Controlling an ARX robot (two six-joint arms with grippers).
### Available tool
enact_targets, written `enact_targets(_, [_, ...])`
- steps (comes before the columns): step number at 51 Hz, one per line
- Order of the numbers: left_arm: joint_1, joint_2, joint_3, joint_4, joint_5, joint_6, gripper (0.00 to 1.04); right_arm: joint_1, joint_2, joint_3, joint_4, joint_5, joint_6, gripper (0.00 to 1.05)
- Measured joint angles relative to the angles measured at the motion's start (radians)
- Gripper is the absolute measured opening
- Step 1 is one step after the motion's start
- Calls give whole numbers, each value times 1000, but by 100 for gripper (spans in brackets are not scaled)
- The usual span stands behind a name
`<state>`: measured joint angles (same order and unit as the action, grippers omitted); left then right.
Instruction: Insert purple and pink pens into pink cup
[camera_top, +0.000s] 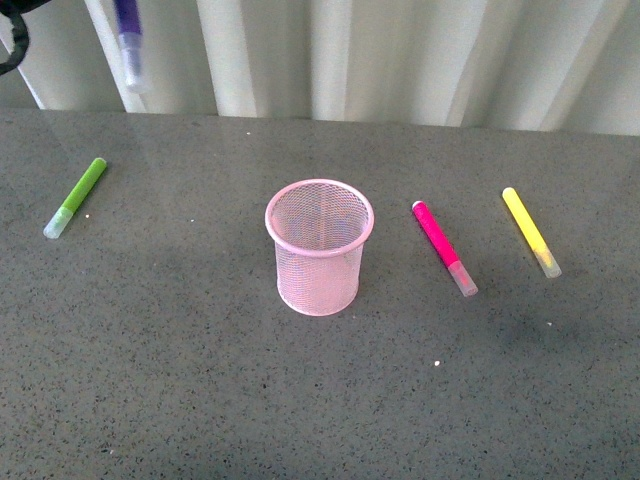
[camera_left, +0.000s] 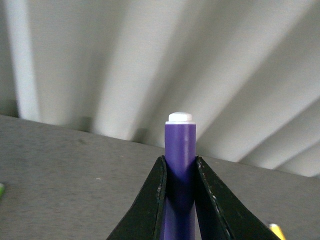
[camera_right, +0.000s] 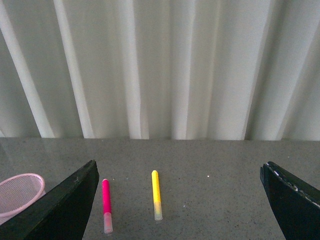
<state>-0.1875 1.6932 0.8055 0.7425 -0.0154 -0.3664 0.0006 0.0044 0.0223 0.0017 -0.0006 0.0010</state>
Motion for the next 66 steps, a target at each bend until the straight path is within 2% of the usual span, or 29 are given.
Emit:
enact_targets(5, [-128, -35, -101, 183, -23, -2, 13, 0, 0, 0, 0, 0, 0, 98])
enact_targets(9, [-186, 5, -142, 313, -34, -17, 13, 0, 0, 0, 0, 0, 0, 98])
enact_targets(16, [-214, 130, -148, 464, -54, -38, 13, 0, 0, 0, 0, 0, 0, 98])
enact_targets(28, [-225, 324, -58, 565, -68, -62, 13, 0, 0, 0, 0, 0, 0, 98])
enact_targets(38, [-215, 426, 33, 569, -69, -66, 13, 0, 0, 0, 0, 0, 0, 98])
enact_targets(66, [-235, 499, 7, 625, -117, -144, 13, 0, 0, 0, 0, 0, 0, 98])
